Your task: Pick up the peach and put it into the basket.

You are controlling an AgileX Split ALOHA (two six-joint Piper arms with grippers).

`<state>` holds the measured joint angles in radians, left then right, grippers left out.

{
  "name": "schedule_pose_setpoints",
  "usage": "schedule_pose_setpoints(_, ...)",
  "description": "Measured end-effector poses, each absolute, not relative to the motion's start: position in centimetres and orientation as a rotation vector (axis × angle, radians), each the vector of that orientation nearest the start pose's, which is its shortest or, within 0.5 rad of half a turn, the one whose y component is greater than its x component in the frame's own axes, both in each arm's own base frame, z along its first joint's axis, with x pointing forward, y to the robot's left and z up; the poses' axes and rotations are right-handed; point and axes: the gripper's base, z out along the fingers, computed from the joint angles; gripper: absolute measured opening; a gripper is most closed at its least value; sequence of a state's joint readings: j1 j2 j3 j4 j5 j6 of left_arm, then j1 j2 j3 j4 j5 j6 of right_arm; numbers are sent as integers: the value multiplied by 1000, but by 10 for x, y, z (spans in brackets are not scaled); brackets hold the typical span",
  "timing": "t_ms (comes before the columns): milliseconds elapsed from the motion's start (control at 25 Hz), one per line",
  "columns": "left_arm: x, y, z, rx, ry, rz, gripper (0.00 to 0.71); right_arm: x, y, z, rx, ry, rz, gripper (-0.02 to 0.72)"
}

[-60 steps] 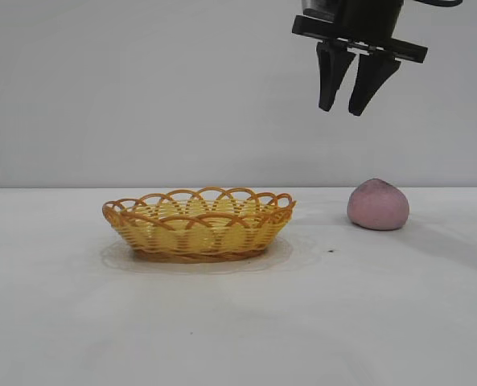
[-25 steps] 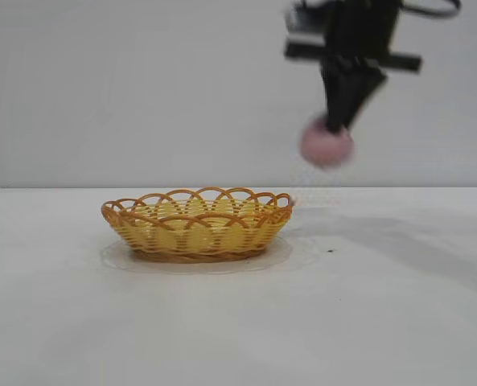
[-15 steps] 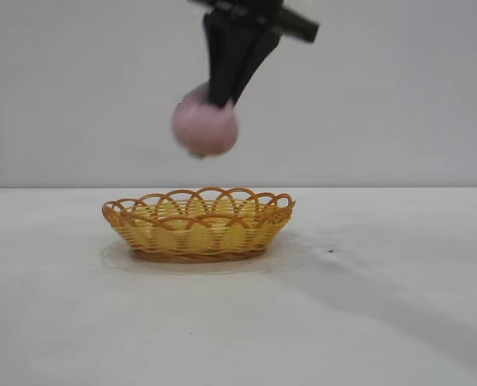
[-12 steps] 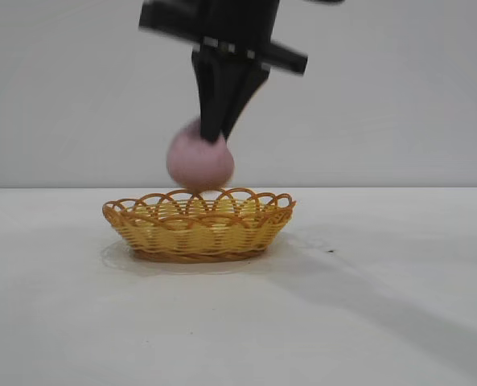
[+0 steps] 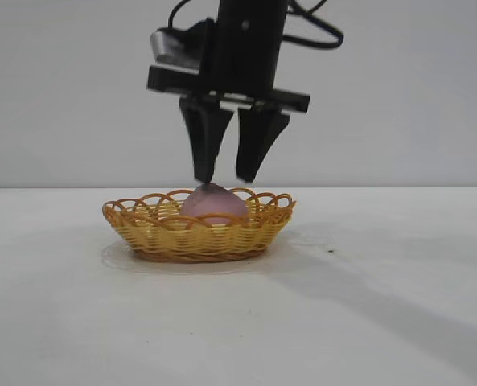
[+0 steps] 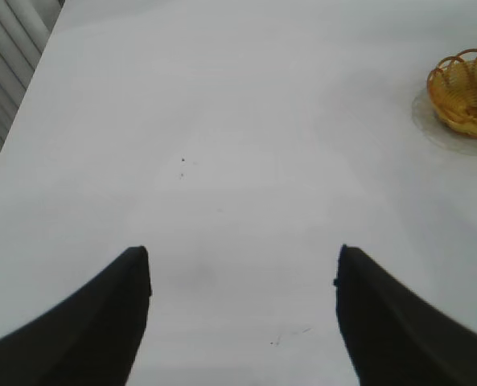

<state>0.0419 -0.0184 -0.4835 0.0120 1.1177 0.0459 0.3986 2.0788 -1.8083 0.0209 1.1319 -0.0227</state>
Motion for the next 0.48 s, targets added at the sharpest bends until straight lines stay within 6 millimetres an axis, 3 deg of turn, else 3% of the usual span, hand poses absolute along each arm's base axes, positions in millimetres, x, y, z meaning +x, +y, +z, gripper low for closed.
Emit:
schedule_pose_setpoints(160,-8,1,268,3,2100,67,480,425,100,219,-342,2936,72,362)
schedule_pose_setpoints(240,-8,0,268,3,2100,65,480,425,74,206,-234,2978,91,362)
schedule_pose_setpoints(360,-8,0,268,3,2100,65,480,420,48,189,-133,3007,93,362)
schedule_pose_setpoints(480,-8,0,268,3,2100,65,480,402,37,186,-92,3007,95,362)
